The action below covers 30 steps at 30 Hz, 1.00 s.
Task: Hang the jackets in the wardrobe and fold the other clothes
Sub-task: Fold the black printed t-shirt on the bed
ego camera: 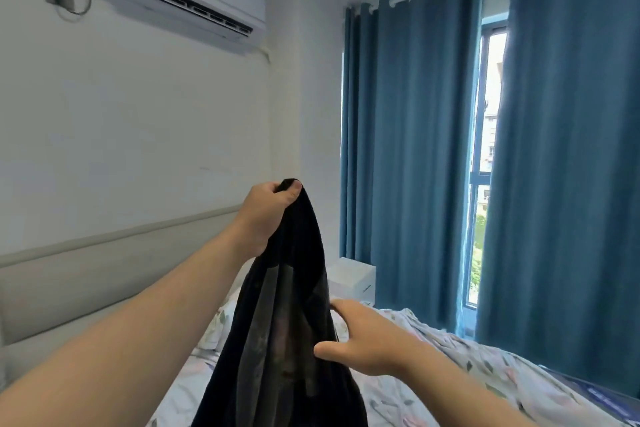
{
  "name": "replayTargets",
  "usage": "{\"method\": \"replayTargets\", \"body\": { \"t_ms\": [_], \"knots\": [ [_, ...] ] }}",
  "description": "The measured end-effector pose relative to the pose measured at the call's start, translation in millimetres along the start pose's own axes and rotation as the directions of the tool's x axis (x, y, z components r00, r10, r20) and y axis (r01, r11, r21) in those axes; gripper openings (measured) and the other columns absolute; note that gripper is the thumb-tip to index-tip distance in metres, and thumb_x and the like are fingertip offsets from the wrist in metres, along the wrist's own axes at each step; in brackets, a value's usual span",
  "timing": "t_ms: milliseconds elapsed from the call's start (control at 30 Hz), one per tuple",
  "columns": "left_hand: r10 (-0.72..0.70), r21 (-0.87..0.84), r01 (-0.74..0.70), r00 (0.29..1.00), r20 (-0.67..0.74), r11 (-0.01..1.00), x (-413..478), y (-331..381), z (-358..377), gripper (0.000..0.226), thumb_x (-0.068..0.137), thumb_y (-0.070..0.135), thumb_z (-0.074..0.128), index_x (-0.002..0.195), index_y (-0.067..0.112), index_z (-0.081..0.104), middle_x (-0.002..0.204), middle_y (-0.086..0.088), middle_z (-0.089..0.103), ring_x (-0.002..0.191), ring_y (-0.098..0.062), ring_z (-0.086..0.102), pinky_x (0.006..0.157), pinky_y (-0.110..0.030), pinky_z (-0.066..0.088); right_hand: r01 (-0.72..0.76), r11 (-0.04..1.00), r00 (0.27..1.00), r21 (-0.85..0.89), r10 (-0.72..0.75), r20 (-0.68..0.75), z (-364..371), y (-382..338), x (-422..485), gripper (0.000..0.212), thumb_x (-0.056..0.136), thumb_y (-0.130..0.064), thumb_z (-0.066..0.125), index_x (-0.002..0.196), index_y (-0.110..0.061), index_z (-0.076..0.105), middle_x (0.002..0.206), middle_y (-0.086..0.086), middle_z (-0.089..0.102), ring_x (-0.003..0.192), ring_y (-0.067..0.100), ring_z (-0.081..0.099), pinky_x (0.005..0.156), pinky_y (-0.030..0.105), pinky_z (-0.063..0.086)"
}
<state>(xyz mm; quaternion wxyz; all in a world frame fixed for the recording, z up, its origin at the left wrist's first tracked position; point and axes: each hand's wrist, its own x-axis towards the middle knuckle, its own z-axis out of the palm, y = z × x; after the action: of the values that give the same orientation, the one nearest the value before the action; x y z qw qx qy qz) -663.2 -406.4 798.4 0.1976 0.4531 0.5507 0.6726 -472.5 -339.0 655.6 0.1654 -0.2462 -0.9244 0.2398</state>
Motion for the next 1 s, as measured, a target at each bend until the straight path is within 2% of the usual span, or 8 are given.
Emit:
{"method": "replayTargets", "body": {
  "t_ms": [67, 167, 267, 333, 500, 700, 833, 1000],
  "knots": [
    [-0.006, -0.004, 0.006, 1.0, -0.024, 1.0, -8, 6, 0, 0.027, 0.096, 0.033, 0.062, 0.089, 0.007, 0.064, 0.081, -0.01, 0.063, 0.081, -0.032, 0.063, 0.078, -0.047, 0.054, 0.016, 1.0, 0.998, 0.023, -0.015, -0.068, 18, -13, 7, 0.064, 0.066, -0.07, 0.062, 0.126, -0.049, 0.05, 0.122, -0.026, 0.059, 0.111, 0.0, 0.056, 0.095, 0.029, 0.049],
    [-0.022, -0.004, 0.022, 0.998, -0.055, 1.0, -17, 15, -3, 0.028, 0.097, 0.033, 0.061, 0.095, 0.006, 0.063, 0.09, -0.012, 0.063, 0.088, -0.033, 0.064, 0.089, -0.055, 0.053, 0.032, 0.993, 0.987, 0.11, -0.014, -0.159, 35, -34, 16, 0.051, 0.064, -0.072, 0.065, 0.108, -0.046, 0.058, 0.102, -0.019, 0.063, 0.094, 0.005, 0.062, 0.08, 0.029, 0.054],
    [-0.026, 0.001, 0.026, 0.998, -0.058, 1.0, -24, 22, -10, 0.027, 0.097, 0.033, 0.061, 0.095, 0.006, 0.063, 0.09, -0.012, 0.064, 0.086, -0.032, 0.065, 0.088, -0.054, 0.054, 0.046, 0.973, 0.985, 0.227, -0.006, -0.173, 41, -44, 26, 0.026, 0.076, -0.051, 0.064, 0.095, -0.034, 0.066, 0.089, -0.01, 0.069, 0.084, 0.009, 0.066, 0.078, 0.037, 0.059],
    [-0.018, -0.014, 0.017, 0.998, -0.053, 1.0, -26, 27, -20, 0.027, 0.097, 0.033, 0.061, 0.095, 0.007, 0.063, 0.085, -0.009, 0.066, 0.081, -0.029, 0.067, 0.079, -0.049, 0.058, 0.019, 0.901, 0.996, 0.433, 0.022, -0.09, 36, -41, 31, 0.012, 0.087, -0.032, 0.063, 0.095, -0.027, 0.069, 0.09, -0.008, 0.073, 0.085, 0.008, 0.068, 0.084, 0.038, 0.058],
    [0.004, 0.02, -0.004, 1.0, 0.021, 1.0, -26, 40, -54, 0.028, 0.097, 0.035, 0.061, 0.095, 0.008, 0.065, 0.077, -0.004, 0.069, 0.076, -0.023, 0.069, 0.07, -0.037, 0.059, -0.067, 0.709, 0.993, 0.702, -0.018, 0.113, 19, -33, 35, 0.03, 0.104, -0.031, 0.049, 0.112, -0.007, 0.065, 0.102, 0.005, 0.073, 0.098, 0.019, 0.07, 0.087, 0.037, 0.059],
    [0.1, 0.206, -0.098, 0.995, -0.002, 0.974, -19, 48, -91, 0.031, 0.095, 0.039, 0.062, 0.087, 0.01, 0.066, 0.075, -0.006, 0.069, 0.071, -0.022, 0.069, 0.064, -0.035, 0.055, -0.058, 0.695, 0.995, 0.716, 0.095, -0.011, -11, -28, 43, 0.023, 0.104, -0.016, 0.049, 0.116, -0.001, 0.063, 0.105, 0.019, 0.068, 0.097, 0.03, 0.065, 0.091, 0.046, 0.052],
    [0.307, 0.641, -0.231, 0.952, -0.008, 0.732, -13, 47, -126, 0.042, 0.096, 0.036, 0.06, 0.059, 0.021, 0.051, 0.049, 0.011, 0.047, 0.045, -0.006, 0.043, 0.051, -0.027, 0.034, -0.013, 0.712, 0.98, 0.702, 0.147, -0.131, -58, -23, 48, 0.03, 0.102, -0.022, 0.055, 0.103, 0.006, 0.066, 0.089, 0.018, 0.066, 0.083, 0.029, 0.061, 0.078, 0.043, 0.048],
    [0.389, 0.912, -0.199, 0.92, 0.048, 0.357, -20, 45, -157, 0.04, 0.094, 0.048, 0.056, 0.066, 0.02, 0.052, 0.056, 0.004, 0.055, 0.054, -0.015, 0.053, 0.051, -0.029, 0.036, 0.141, 0.881, 0.893, 0.451, 0.083, -0.443, -129, -42, 54, 0.044, 0.097, -0.036, 0.062, 0.066, -0.005, 0.057, 0.057, -0.002, 0.05, 0.052, 0.014, 0.047, 0.05, 0.024, 0.038]
  ]
}}
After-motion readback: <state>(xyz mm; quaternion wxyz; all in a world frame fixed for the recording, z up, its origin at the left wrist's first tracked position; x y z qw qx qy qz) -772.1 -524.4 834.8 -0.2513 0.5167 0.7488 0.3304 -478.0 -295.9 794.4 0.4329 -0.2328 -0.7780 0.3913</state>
